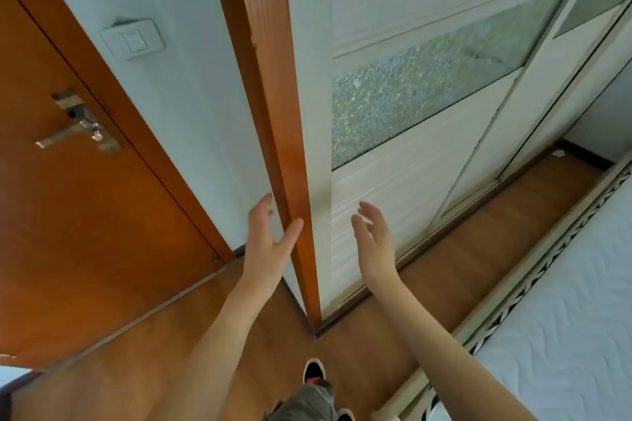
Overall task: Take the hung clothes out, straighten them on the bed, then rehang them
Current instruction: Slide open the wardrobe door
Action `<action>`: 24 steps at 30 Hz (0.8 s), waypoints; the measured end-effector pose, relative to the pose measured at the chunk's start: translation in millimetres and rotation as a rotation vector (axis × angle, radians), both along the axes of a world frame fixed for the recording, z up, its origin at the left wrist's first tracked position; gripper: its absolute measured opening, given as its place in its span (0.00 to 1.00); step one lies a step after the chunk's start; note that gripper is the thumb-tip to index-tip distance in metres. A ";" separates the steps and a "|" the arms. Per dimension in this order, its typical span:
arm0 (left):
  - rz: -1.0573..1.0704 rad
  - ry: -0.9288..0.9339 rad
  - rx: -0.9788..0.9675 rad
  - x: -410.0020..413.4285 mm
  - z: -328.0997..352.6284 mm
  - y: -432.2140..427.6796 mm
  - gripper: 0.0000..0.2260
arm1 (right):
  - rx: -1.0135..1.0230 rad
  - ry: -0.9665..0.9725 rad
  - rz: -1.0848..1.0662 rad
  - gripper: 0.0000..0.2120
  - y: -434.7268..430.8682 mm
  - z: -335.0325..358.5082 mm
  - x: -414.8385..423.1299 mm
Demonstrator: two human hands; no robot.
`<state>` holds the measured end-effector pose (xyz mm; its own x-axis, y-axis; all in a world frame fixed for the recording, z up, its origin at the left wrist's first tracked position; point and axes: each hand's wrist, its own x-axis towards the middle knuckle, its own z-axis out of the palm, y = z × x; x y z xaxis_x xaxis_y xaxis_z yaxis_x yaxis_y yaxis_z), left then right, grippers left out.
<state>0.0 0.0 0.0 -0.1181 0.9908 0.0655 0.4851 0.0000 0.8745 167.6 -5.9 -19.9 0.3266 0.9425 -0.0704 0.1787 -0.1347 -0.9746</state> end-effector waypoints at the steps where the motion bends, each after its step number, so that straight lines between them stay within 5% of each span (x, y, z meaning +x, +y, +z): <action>1: 0.044 0.000 0.079 1.0 9.5 12.1 0.35 | 0.051 0.019 -0.020 0.22 10.8 8.8 -7.4; 10: 0.029 0.000 0.372 2.9 23.1 60.5 0.40 | 0.197 0.001 -0.023 0.38 70.3 19.2 -62.6; 24: 0.088 -0.060 0.478 -6.5 5.5 68.6 0.36 | 0.261 -0.072 -0.084 0.41 112.5 21.0 -4.2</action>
<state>-6.5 68.6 5.5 -0.2179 0.8376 0.5010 0.4501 -0.3692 0.8131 163.5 106.6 1.1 0.3995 0.8953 0.1970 0.2474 0.1016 -0.9636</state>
